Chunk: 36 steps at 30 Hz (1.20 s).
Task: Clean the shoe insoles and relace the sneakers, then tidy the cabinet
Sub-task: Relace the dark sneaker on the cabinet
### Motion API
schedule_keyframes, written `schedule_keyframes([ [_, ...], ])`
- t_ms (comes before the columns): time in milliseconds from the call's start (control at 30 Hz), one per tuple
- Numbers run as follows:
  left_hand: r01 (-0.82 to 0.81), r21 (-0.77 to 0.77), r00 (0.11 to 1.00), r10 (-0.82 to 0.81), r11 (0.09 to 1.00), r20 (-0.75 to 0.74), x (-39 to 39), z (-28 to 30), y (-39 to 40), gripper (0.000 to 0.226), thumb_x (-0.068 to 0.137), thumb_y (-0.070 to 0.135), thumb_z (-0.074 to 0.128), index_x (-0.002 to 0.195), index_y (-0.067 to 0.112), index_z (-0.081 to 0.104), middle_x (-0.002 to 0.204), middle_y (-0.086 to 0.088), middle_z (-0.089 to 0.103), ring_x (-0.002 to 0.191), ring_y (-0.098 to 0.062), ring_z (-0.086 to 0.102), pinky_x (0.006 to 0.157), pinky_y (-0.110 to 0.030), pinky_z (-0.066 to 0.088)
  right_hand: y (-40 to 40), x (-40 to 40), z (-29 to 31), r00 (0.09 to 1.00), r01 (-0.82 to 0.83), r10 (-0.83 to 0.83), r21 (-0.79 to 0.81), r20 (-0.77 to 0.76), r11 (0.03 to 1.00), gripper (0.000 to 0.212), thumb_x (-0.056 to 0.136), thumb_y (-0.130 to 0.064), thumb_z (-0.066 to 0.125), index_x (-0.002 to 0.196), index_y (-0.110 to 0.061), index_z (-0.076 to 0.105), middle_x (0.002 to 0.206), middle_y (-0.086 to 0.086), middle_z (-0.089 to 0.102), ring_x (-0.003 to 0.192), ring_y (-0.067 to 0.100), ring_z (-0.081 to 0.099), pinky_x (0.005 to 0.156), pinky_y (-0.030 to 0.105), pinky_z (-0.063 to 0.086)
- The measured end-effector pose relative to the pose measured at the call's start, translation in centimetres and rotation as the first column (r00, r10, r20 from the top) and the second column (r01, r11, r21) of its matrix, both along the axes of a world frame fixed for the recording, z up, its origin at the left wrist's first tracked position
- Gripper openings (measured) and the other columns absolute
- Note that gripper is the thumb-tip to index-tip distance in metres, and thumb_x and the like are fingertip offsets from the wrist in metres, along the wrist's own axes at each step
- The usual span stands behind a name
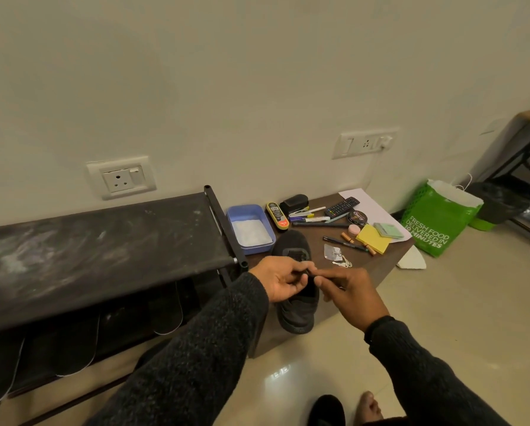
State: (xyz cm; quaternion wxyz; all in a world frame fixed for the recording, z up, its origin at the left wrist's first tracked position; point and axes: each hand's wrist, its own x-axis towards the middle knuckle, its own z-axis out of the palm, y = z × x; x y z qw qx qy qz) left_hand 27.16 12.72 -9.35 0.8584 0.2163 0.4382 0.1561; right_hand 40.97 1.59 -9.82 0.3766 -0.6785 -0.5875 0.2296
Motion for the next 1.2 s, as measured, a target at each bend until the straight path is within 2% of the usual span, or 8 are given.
schedule_keyframes([
  [167,-0.075,0.388,0.972,0.153,0.919,-0.176,1.1,-2.7,-2.3,0.007,0.093,-0.003,0.066,0.089,0.001,0.071,0.09,-0.012,0.067,0.08,-0.023,0.068,0.065,-0.026,0.062,1.8,-0.8,-1.5,0.869,0.351,-0.376,-0.135,-0.323,0.927,0.01,0.088,-0.003,0.072,0.098,-0.006,0.073,0.084,0.01,0.073,0.076,0.025,0.072,0.063,0.027,0.06],
  [233,-0.057,0.538,0.943,0.223,0.841,-0.248,1.6,-4.5,-2.7,0.017,0.091,-0.001,0.069,0.079,0.011,0.073,0.088,-0.011,0.072,0.081,-0.022,0.073,0.076,-0.032,0.063,3.0,-1.0,-2.2,0.835,0.411,-0.451,-0.187,-0.315,0.892,0.01,0.087,-0.003,0.073,0.096,-0.006,0.07,0.085,0.014,0.071,0.077,0.025,0.071,0.063,0.028,0.06],
  [367,0.165,0.712,0.805,0.324,0.683,-0.497,1.9,-5.0,-3.2,0.013,0.089,0.01,0.07,0.093,0.015,0.08,0.099,-0.007,0.074,0.09,-0.02,0.072,0.081,-0.03,0.061,4.9,-1.1,-3.6,0.883,0.418,-0.447,-0.193,-0.144,0.888,0.013,0.085,-0.011,0.076,0.084,-0.022,0.071,0.081,-0.001,0.073,0.074,0.014,0.071,0.075,0.038,0.062],
  [467,0.422,0.656,0.709,0.223,0.626,-0.669,1.8,-3.8,-2.9,0.019,0.094,0.01,0.058,0.104,0.008,0.074,0.113,-0.011,0.067,0.107,-0.028,0.064,0.082,-0.027,0.05,5.4,-1.1,-4.0,0.922,0.385,-0.388,-0.195,0.025,0.902,0.016,0.086,-0.016,0.075,0.08,-0.03,0.072,0.085,-0.009,0.073,0.084,0.01,0.068,0.085,0.038,0.059],
  [667,0.576,0.486,0.698,-0.086,0.658,-0.711,3.0,-2.9,-1.2,0.036,0.094,0.017,0.054,0.127,0.005,0.063,0.125,-0.015,0.064,0.111,-0.03,0.061,0.097,-0.038,0.052,4.6,-0.7,-4.6,0.971,0.205,-0.164,-0.253,0.174,0.945,0.03,0.092,-0.014,0.066,0.119,-0.023,0.072,0.114,-0.001,0.072,0.103,0.012,0.064,0.094,0.03,0.053],
  [900,0.244,0.268,0.929,-0.144,0.932,-0.341,3.0,-2.9,-0.8,0.053,0.088,-0.007,0.045,0.138,0.008,0.053,0.14,-0.011,0.054,0.128,-0.025,0.049,0.116,-0.042,0.037,4.4,-0.2,-4.4,0.974,0.162,-0.113,-0.254,0.197,0.954,0.011,0.09,-0.022,0.071,0.1,-0.024,0.075,0.097,-0.002,0.074,0.09,0.011,0.067,0.083,0.031,0.059],
  [1067,0.118,0.246,0.97,-0.059,0.962,-0.234,2.3,-3.6,-1.7,0.044,0.087,-0.005,0.051,0.127,0.008,0.062,0.129,-0.008,0.061,0.122,-0.021,0.052,0.112,-0.037,0.04,5.0,-0.8,-5.1,0.941,0.281,-0.235,-0.174,0.242,0.944,0.005,0.088,-0.018,0.072,0.086,-0.022,0.074,0.084,-0.001,0.07,0.081,0.014,0.065,0.077,0.038,0.06],
  [1200,0.189,0.344,0.938,-0.066,0.92,-0.341,2.4,-3.7,-1.8,0.031,0.095,0.002,0.047,0.12,0.009,0.064,0.11,-0.008,0.064,0.101,-0.02,0.058,0.097,-0.035,0.05,5.2,-1.3,-6.0,0.909,0.293,-0.232,-0.136,0.347,0.946,0.01,0.09,-0.015,0.065,0.085,-0.021,0.071,0.083,0.001,0.067,0.079,0.018,0.063,0.074,0.041,0.058],
])
